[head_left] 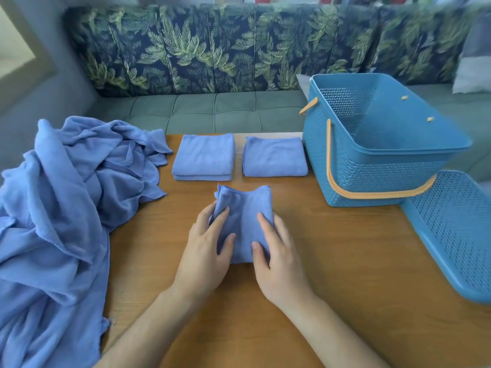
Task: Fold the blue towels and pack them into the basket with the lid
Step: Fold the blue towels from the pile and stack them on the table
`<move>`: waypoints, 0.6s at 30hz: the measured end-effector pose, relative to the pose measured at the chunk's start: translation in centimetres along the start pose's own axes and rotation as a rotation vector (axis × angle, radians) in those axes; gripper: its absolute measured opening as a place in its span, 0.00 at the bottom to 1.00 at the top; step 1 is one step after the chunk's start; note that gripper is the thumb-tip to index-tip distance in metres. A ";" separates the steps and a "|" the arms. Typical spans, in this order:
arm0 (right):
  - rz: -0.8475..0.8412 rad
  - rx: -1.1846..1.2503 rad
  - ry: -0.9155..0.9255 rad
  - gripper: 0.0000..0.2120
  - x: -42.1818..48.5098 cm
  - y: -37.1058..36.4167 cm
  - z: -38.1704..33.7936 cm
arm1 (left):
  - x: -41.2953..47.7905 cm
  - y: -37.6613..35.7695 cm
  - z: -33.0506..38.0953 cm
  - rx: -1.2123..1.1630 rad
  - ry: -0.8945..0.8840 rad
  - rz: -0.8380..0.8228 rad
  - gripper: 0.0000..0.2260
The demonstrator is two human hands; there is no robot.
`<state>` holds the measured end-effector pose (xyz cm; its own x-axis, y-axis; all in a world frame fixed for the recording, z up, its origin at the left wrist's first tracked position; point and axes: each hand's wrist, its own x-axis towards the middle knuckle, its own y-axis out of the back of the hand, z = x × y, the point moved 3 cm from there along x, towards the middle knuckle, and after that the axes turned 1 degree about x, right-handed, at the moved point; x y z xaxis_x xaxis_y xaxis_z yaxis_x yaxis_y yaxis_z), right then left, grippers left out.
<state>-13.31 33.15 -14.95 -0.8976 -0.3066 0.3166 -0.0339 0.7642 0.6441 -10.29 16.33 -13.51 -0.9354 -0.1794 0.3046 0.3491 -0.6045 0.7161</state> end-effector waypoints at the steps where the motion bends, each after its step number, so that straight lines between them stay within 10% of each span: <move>1: 0.025 -0.009 -0.003 0.26 0.9 0.6 0.1 | 1.0 0.0 0.4 -0.010 -0.013 0.006 0.23; 18: 0.144 -0.524 -0.109 0.20 18.0 0.0 8.9 | 20.3 -10.7 0.9 0.197 -0.043 -0.166 0.24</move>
<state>-33.39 32.68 -15.38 -0.9181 -0.1384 0.3713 0.2910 0.4006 0.8688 -32.96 19.85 -14.44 -0.9790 -0.0544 0.1963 0.1991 -0.4588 0.8659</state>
